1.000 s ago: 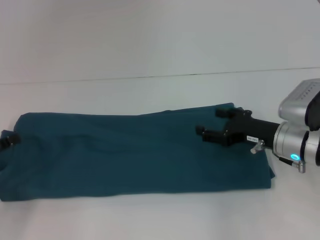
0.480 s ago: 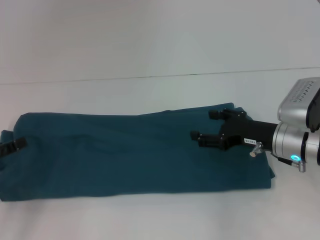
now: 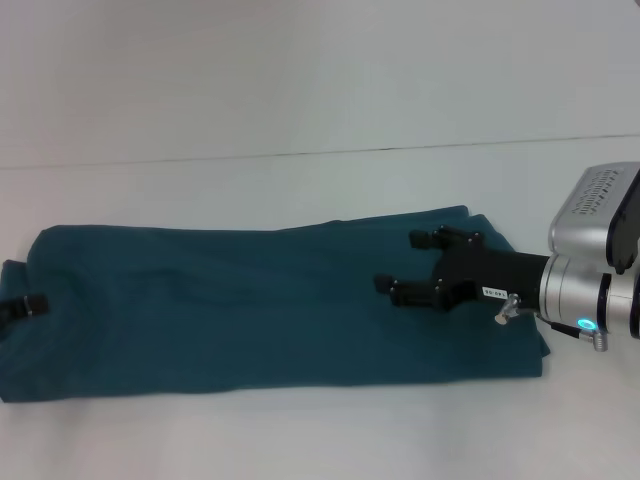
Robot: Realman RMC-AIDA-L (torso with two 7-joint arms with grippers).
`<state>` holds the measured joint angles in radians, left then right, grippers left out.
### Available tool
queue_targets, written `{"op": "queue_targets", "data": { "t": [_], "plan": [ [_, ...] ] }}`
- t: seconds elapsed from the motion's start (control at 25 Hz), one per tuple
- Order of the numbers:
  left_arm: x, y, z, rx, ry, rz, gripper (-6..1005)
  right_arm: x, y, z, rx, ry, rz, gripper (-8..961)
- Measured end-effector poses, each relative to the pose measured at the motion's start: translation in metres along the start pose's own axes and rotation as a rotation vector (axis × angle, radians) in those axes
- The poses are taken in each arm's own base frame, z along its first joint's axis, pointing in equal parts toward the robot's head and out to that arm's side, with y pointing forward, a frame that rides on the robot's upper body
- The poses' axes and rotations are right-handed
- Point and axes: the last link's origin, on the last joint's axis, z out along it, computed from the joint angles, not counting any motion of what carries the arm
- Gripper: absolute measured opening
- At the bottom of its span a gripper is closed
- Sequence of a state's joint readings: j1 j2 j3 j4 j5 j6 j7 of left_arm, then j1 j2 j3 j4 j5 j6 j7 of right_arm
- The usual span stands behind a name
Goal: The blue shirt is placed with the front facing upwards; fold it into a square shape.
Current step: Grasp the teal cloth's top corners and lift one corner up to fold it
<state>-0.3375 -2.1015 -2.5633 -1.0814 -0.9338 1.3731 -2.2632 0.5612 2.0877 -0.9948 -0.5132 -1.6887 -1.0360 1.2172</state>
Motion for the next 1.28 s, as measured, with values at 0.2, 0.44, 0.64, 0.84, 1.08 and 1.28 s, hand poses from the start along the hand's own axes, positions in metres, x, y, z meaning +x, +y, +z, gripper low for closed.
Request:
{"op": "queue_targets", "data": {
  "t": [0.2, 0.44, 0.64, 0.84, 1.08, 1.28],
  "plan": [
    [-0.002, -0.006, 0.000, 0.049, -0.053, -0.035, 859, 0.001, 0.000, 0.000, 0.001, 0.003, 0.002, 924],
    [-0.002, -0.006, 0.003, 0.069, -0.087, -0.038, 858, 0.002, 0.000, 0.000, 0.005, 0.002, -0.002, 925],
    [0.002, -0.003, 0.009, 0.066, -0.091, -0.029, 858, 0.002, 0.001, 0.001, 0.003, 0.001, -0.006, 918],
    [0.004, -0.005, 0.013, 0.094, -0.107, -0.023, 858, 0.002, 0.001, 0.001, -0.001, 0.001, -0.005, 919],
    [0.007, -0.007, 0.015, 0.129, -0.115, -0.026, 857, 0.003, 0.002, 0.000, -0.001, 0.000, 0.001, 918],
    [0.009, -0.010, 0.015, 0.151, -0.098, -0.032, 857, 0.004, 0.003, 0.000, -0.003, -0.001, 0.003, 915]
  ]
}}
